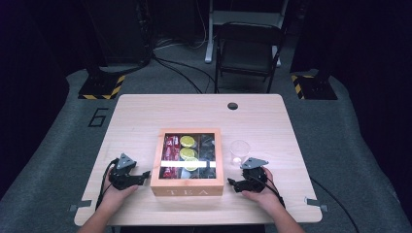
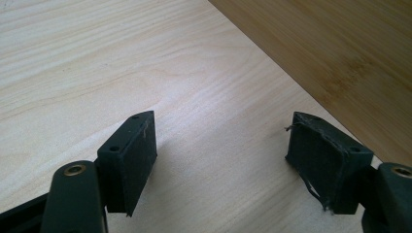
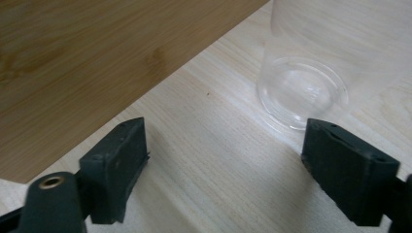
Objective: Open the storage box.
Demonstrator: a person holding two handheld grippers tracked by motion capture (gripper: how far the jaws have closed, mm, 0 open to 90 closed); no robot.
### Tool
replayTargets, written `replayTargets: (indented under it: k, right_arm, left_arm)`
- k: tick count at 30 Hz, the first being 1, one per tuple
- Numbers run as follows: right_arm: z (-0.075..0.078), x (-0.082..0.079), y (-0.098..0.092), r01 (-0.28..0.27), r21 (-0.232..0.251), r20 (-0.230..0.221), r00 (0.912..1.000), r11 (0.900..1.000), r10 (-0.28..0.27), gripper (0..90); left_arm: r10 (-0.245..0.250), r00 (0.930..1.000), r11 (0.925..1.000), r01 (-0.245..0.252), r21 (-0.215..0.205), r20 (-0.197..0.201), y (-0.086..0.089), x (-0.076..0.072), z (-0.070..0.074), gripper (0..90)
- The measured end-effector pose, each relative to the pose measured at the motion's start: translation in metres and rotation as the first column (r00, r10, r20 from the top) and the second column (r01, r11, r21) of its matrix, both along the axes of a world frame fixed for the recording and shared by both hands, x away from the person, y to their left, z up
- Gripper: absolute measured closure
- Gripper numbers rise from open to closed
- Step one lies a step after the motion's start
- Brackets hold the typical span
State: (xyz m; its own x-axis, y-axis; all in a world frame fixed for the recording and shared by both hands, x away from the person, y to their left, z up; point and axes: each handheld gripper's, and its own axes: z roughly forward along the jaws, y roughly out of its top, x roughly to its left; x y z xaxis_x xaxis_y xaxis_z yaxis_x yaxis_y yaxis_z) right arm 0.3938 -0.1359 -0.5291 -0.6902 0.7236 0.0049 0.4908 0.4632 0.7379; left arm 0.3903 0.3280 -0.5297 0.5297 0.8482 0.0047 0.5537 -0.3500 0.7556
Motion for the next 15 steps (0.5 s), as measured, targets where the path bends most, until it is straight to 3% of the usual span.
replayTargets:
  k: [15]
  right_arm:
    - [0.0001, 0.0004, -0.0007, -0.005, -0.007, 0.001, 1.0, 1.0, 0.005, 14.6]
  left_arm:
    - [-0.022, 0.9997, 0.9998, 0.022, 0.0, -0.01, 0.0021, -0.0002, 0.0007, 25.2]
